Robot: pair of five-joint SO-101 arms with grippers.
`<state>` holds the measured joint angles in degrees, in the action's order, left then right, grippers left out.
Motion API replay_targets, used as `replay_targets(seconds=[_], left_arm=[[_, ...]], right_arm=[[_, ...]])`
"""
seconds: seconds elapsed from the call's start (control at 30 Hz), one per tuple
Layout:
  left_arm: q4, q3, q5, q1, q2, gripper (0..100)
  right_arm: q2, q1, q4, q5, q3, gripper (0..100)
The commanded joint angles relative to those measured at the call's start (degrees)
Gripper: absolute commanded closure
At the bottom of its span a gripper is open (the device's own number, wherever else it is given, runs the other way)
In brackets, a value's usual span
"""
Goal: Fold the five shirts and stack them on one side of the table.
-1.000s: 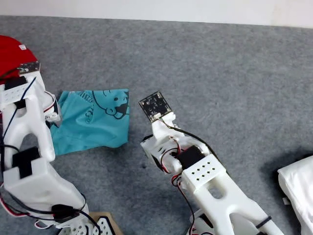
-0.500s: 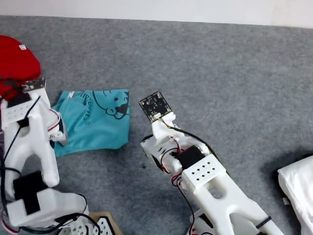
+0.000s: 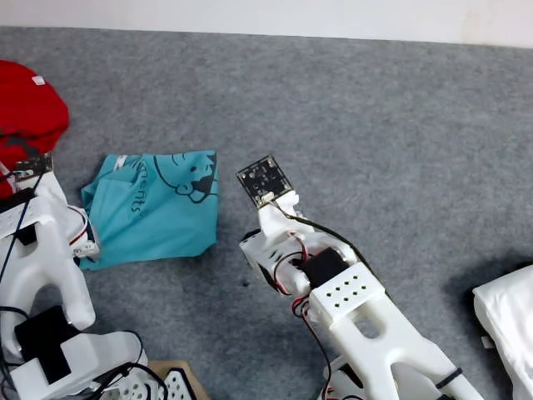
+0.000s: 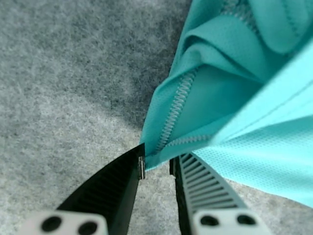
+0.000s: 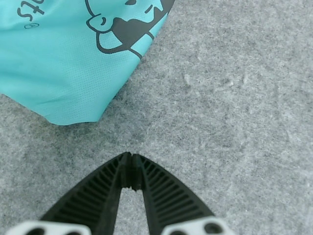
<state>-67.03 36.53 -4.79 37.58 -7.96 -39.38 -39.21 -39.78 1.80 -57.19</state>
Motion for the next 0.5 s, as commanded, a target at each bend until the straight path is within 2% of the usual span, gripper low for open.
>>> replay_targets(seconds=[0.0,0.17,0.3,0.37,0.47], left_arm=[[-2.81,-5.93,-0.09,-2.86,-2.24,90],[-14.07,-18.07,1.93,-11.21,-2.24,90],[-19.60,-26.59,4.31,-14.02,-2.24,89],[-20.92,-29.05,4.31,-14.20,-2.24,89],[-18.81,-30.29,4.40,-12.62,-1.63,89]], right_arm=[[-1.01,-0.31,1.01,-0.53,0.22,99.2],[-1.01,-0.31,1.01,-0.53,0.22,99.2],[-1.01,-0.31,1.01,-0.53,0.22,99.2],[-1.01,-0.31,1.01,-0.53,0.22,99.2],[-1.01,-0.31,1.01,-0.53,0.22,99.2]])
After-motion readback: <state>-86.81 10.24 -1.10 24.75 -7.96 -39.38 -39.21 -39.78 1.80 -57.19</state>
